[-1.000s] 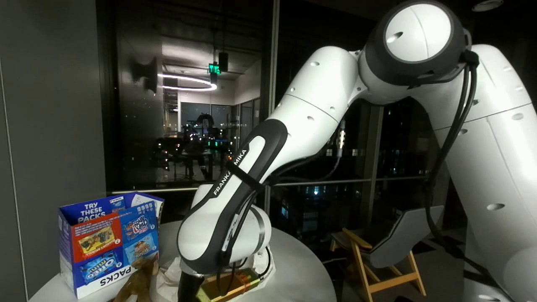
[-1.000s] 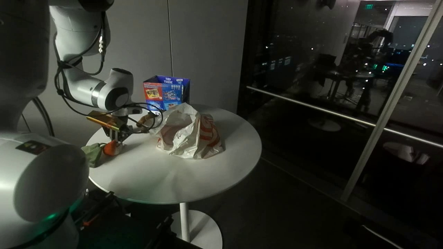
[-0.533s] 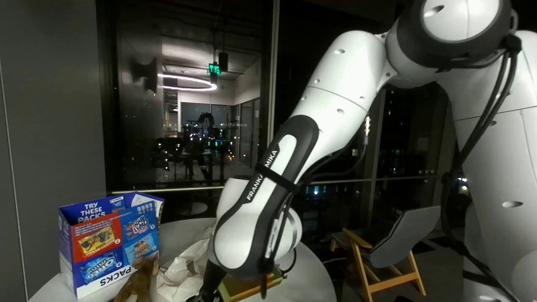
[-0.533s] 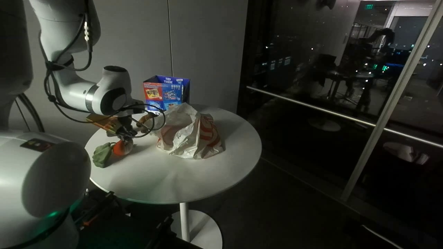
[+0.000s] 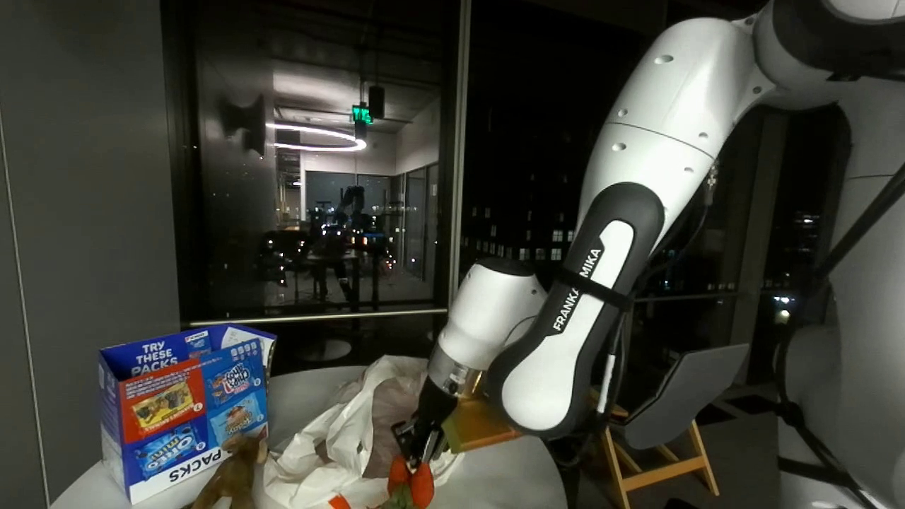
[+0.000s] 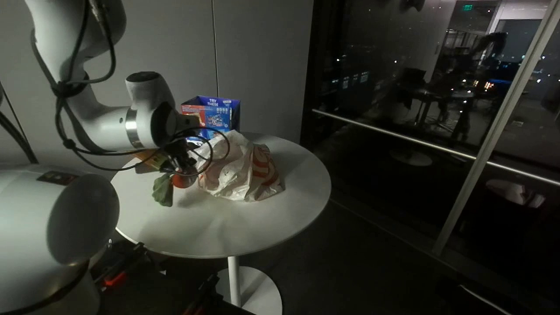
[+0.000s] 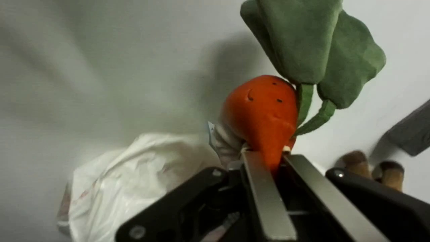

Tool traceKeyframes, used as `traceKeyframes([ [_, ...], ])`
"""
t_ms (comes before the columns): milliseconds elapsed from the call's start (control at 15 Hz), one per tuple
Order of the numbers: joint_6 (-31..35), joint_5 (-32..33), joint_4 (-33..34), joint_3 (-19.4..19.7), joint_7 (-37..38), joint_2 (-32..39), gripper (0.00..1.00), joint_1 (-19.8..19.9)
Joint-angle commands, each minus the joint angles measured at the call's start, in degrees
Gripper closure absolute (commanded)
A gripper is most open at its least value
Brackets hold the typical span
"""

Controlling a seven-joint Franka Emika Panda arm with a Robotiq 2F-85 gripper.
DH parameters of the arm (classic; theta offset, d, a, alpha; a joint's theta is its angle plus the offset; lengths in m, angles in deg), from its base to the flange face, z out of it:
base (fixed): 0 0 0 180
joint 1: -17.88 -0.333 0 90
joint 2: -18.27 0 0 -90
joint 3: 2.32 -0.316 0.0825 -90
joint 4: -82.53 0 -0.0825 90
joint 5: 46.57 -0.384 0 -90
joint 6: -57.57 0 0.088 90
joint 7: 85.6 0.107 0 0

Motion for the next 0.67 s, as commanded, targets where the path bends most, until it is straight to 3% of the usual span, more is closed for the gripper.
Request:
traceKeyframes([
  [0,-5.0,16.0,2.6,-2.2,6.0,-8.1,0.91,12.5],
  [200,-9.8,30.8,7.6,-11.5,16.2,-10.9,0.91,25.6],
  [267,-10.6,35.8,9.1,-13.6,19.2,-10.0,0.91,27.8],
  [600,-5.3,40.7,10.7,-17.6,20.6,-2.0,0.91,24.2],
])
